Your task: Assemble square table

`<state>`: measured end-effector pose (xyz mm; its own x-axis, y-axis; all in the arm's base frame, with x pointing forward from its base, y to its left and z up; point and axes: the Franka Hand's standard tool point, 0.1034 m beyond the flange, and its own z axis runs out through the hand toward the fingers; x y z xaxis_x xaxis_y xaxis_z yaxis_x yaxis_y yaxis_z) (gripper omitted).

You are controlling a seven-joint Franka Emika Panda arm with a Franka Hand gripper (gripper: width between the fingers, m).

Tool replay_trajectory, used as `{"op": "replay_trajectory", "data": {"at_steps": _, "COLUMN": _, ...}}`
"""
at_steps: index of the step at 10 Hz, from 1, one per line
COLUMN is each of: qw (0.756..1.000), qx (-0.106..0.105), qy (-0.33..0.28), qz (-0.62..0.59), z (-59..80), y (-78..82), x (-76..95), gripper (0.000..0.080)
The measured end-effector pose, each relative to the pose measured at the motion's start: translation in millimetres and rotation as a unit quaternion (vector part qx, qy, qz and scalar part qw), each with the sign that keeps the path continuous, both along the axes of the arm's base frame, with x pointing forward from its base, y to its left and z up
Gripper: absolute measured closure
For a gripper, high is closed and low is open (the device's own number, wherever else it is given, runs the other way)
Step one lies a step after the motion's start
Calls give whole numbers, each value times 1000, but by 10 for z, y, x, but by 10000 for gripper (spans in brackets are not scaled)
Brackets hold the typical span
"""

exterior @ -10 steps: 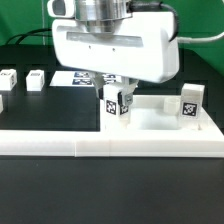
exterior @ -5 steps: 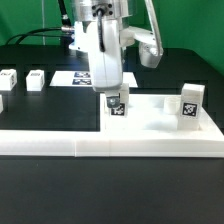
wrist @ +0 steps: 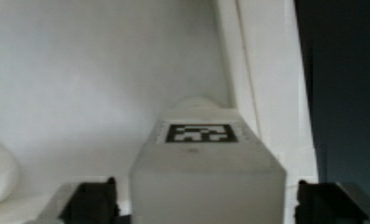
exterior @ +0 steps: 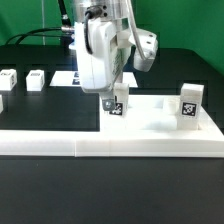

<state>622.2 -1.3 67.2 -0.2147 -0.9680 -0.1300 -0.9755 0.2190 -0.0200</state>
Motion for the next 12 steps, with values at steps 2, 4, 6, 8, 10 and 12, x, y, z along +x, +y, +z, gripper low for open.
{"op": "replay_trajectory", "data": {"at_steps": 2, "qw": 998, "qx": -2, "qy": -9, "qz": 66, "z": 16, "y": 45, "x": -5, "gripper": 211}}
{"op": "replay_trajectory", "data": {"at_steps": 4, "qw": 975, "qx": -19, "qy": -41, "qz": 216, "z": 19, "y": 34, "x": -28, "gripper": 153}}
{"op": "replay_trajectory", "data": {"at_steps": 6, "qw": 960, "qx": -23, "qy": -46, "qz": 274, "z": 16, "y": 23, "x": -33, "gripper": 153}}
{"op": "replay_trajectory", "data": {"at_steps": 8, "qw": 929, "qx": -32, "qy": -56, "qz": 365, "z": 6, "y": 23, "x": -29, "gripper": 151}}
{"op": "replay_trajectory", "data": {"at_steps": 10, "qw": 866, "qx": -47, "qy": -66, "qz": 494, "z": -18, "y": 110, "x": -17, "gripper": 151}}
{"op": "replay_trajectory", "data": {"at_steps": 12, "qw": 790, "qx": -57, "qy": -70, "qz": 606, "z": -24, "y": 112, "x": -22, "gripper": 151}}
